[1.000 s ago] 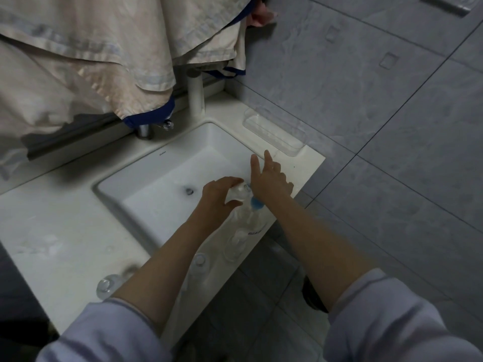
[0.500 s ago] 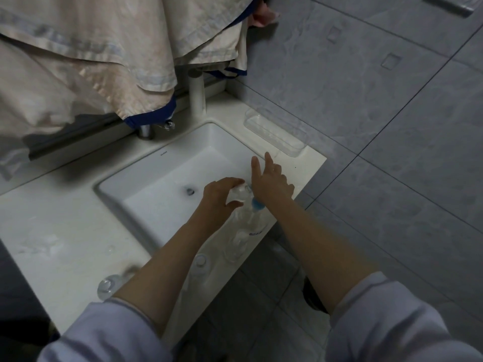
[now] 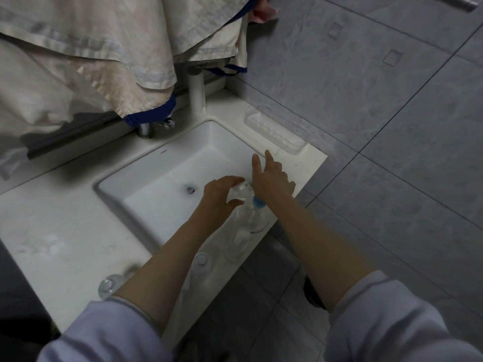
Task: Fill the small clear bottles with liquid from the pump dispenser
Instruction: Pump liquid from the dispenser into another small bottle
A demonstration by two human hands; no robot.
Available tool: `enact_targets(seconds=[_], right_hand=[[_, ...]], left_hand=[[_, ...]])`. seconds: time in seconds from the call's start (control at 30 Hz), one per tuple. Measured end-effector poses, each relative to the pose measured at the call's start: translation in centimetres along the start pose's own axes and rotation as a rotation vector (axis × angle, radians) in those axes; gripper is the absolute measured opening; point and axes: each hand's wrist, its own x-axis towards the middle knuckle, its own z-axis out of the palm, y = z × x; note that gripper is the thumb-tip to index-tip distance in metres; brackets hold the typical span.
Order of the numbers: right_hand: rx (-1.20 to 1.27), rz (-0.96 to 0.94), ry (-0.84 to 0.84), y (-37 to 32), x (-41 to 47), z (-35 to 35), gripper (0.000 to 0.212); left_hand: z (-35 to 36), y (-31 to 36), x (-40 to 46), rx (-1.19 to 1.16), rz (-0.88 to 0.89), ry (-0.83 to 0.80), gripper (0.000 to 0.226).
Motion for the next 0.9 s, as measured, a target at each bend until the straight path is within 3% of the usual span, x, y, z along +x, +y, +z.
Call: enact_targets(seconds=[0.13,0.37,0.7,0.9], right_hand=[[0.000,0.025,-0.016,0.2,-0.4,0.5,0.069],[0.004,-0.022,0.004,0.0,0.2,-0.5,0.070],[-0.026,0.014,-0.056,0.2,-0.1,-0.1,0.069],[-0.017,-0.011,-0.031,0.2,0.0,-0.4,0.068]], left_hand=[[0.2,0.3,0.6,0.135,0.009,-0.033,0.044],[-0.1,0.3,0.0,0.001,-0.002,-0.007,0.047],[0.1,0.3,0.6,0.172,0.001,-0.046,0.046],[0.1,0.4,0.5,0.120,-0.004,-0.076,0.052]])
